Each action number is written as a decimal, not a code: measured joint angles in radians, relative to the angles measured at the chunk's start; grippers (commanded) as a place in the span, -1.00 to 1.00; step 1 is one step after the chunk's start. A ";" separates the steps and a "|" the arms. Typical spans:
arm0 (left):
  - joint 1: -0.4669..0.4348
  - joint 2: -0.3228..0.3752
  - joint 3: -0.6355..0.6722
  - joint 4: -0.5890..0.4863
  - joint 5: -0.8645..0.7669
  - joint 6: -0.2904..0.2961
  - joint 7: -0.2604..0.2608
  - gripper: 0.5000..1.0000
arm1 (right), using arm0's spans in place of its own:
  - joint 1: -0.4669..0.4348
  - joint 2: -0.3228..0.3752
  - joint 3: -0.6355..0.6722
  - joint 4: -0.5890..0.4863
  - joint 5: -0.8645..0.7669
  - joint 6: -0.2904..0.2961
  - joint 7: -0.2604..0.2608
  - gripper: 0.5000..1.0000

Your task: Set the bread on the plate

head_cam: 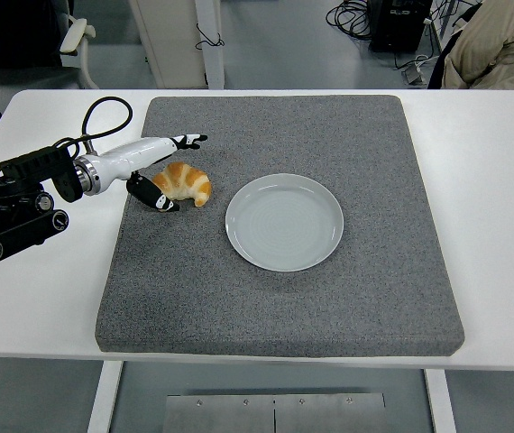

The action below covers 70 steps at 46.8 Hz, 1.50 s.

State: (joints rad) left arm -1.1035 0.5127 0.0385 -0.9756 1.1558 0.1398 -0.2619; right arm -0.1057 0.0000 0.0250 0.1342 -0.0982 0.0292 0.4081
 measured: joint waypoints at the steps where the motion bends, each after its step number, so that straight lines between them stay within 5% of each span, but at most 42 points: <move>1: 0.000 0.000 0.000 0.000 0.000 0.000 0.000 0.74 | 0.000 0.000 0.000 0.000 0.000 0.000 0.000 1.00; 29: 0.016 -0.023 0.002 0.054 0.001 0.000 -0.002 0.39 | 0.000 0.000 0.000 0.000 0.000 0.000 0.000 1.00; 52: 0.016 -0.036 0.000 0.054 -0.005 0.000 -0.008 -0.78 | 0.000 0.000 0.000 0.000 0.000 0.000 0.000 1.00; 70: -0.013 -0.023 -0.015 0.053 -0.008 -0.006 -0.016 -0.93 | 0.000 0.000 0.000 0.000 0.000 0.000 0.000 1.00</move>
State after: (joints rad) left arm -1.1168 0.4896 0.0240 -0.9228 1.1475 0.1340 -0.2782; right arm -0.1058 0.0000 0.0249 0.1340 -0.0982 0.0291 0.4081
